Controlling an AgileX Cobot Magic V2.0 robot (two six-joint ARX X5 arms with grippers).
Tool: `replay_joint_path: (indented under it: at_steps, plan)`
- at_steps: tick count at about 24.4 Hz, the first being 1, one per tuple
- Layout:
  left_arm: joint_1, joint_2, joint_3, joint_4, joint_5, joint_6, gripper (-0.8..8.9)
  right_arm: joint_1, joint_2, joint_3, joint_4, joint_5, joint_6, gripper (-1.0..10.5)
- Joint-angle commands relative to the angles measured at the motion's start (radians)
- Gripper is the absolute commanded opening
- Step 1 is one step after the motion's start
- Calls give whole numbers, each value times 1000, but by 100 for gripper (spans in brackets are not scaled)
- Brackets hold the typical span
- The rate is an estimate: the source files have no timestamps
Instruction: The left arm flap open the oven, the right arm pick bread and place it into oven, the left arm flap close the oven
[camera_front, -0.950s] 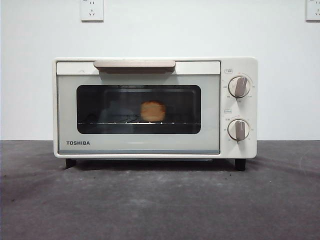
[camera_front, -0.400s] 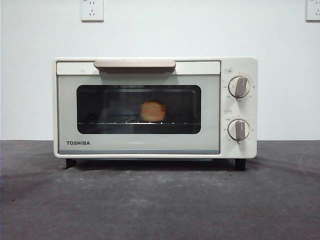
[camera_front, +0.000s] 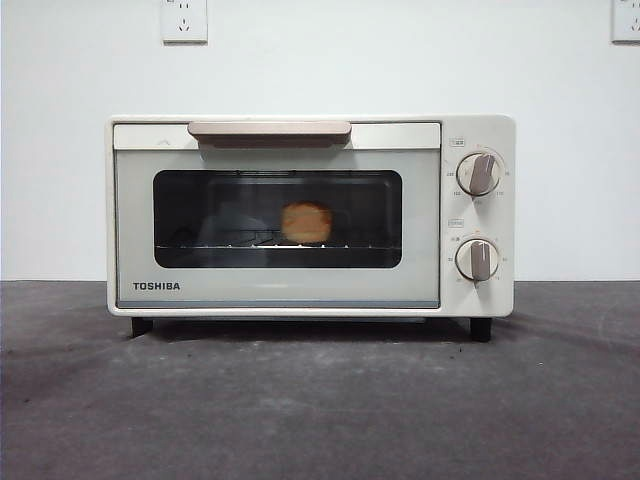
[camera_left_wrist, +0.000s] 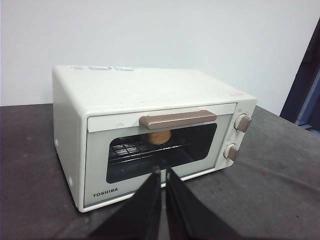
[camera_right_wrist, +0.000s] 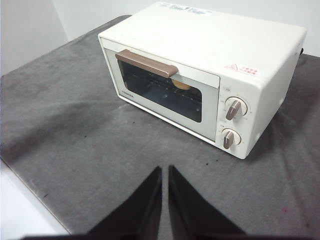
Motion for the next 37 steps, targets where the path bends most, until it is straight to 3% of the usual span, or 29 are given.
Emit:
replay_joint_path:
  at_steps: [1,15,21,25,31,37]
  plan:
    - [0,2,15,18,-2,13,25,10,2,19,12,0,-4,18]
    - [0,0,-24,50,-2,13,25,10,2,19,12,1,-4,18]
    - [2,-20,-229,257,-19,-2,25,10,2,19,12,1,-4,18]
    - [2,-41,-372,389,-171,-3,25,10,2,19,12,1,-4,18]
    - [1,-69,-452,380,-447,-2,25,10,2,19,12,1,-4,18]
    - [1,-77,-495,378,-579,-2,25,10,2,19,12,1,-4,18]
